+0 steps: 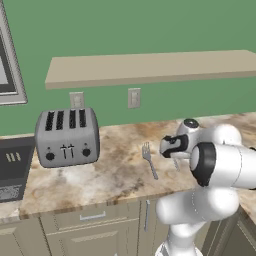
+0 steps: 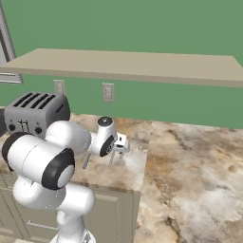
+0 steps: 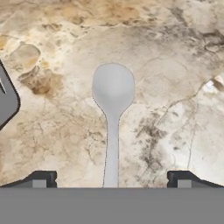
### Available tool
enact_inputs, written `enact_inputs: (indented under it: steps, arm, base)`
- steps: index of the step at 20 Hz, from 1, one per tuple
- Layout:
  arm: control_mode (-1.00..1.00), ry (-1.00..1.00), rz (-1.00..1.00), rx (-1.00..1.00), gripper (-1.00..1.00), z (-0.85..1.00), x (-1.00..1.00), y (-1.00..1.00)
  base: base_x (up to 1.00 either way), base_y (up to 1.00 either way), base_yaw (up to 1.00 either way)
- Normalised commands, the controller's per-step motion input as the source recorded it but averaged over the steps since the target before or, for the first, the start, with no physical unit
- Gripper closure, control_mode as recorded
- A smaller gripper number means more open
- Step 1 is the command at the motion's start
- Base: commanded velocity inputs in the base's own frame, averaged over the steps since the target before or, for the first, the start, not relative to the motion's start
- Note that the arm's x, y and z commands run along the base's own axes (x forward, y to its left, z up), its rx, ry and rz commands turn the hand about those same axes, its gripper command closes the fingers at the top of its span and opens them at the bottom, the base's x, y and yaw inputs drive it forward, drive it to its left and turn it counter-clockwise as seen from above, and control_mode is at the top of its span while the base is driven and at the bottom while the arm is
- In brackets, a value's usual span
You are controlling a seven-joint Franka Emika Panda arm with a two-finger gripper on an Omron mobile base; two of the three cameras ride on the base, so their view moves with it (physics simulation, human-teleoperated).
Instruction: Take the fork and place it on the left side of the plate. Then take the spoon and place it on the right side of the plate. Make sure they're directly next to the plate.
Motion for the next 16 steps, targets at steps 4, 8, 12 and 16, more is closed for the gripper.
enact_inputs:
  steps: [4,8,12,16]
  arm:
    - [-1.0,0.0,0.0,0.0,-1.0,-0.3,0.29,-0.07]
    - [-1.0,0.0,0.0,0.0,-1.0,-0.3,0.23,-0.08]
    - [-1.0,0.0,0.0,0.0,-1.0,-0.32,0.21,-0.07]
    - [-1.0,0.0,0.0,0.0,-1.0,-0.34,0.21,-0.03]
  base:
    - [0.0,0.0,0.0]
    - [0.0,0.0,0.0]
    - [0.0,0.0,0.0]
    - [0.0,0.0,0.0]
